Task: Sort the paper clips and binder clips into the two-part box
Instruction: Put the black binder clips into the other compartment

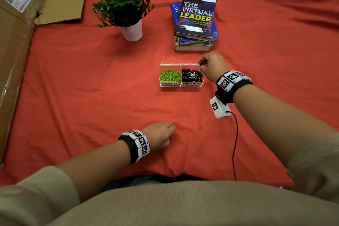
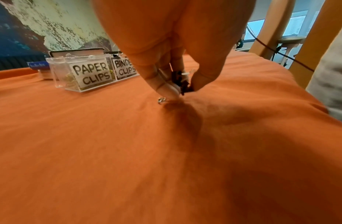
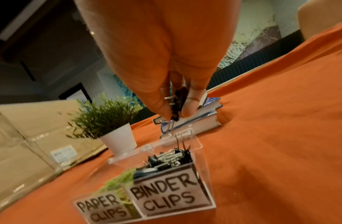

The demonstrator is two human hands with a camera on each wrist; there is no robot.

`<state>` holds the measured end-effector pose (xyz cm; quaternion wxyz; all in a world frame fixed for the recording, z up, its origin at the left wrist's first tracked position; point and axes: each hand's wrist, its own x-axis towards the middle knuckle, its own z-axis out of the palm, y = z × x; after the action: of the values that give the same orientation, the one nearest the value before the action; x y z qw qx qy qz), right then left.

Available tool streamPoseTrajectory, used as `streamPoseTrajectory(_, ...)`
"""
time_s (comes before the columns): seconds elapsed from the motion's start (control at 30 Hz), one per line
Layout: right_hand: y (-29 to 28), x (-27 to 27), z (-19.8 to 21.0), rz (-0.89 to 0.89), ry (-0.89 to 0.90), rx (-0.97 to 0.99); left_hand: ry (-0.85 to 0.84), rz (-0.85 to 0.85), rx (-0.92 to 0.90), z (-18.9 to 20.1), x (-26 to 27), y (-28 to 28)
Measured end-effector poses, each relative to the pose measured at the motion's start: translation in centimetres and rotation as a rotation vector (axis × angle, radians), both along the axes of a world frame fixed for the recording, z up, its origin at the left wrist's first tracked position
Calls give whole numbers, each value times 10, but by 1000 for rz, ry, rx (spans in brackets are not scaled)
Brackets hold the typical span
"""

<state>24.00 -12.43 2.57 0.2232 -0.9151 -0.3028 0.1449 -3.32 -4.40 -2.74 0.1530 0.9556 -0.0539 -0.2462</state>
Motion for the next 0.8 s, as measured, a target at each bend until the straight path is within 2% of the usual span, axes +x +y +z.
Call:
streamPoseTrajectory(0.1, 9, 0, -10, 97, -13, -108, -49, 6, 22, 2, 8, 6)
streamPoseTrajectory(0.2, 13, -4, -17, 174, -26, -168, -105, 80, -10, 5, 21, 15)
streamPoseTrajectory(0.4, 11, -9, -23, 298, -20, -251, -277, 413, -291, 26, 76, 31)
streamPoseTrajectory(0.57, 4, -3, -18, 195, 3, -78, -417, 435, -321, 47, 147, 38)
streamPoseTrajectory(0.7, -3, 4, -16, 21, 81, 32, -336, 356, -200, 40, 183, 42)
streamPoseTrajectory(0.8, -5, 2, -16, 32, 93, 44, -283, 327, -103, 28, 187, 44)
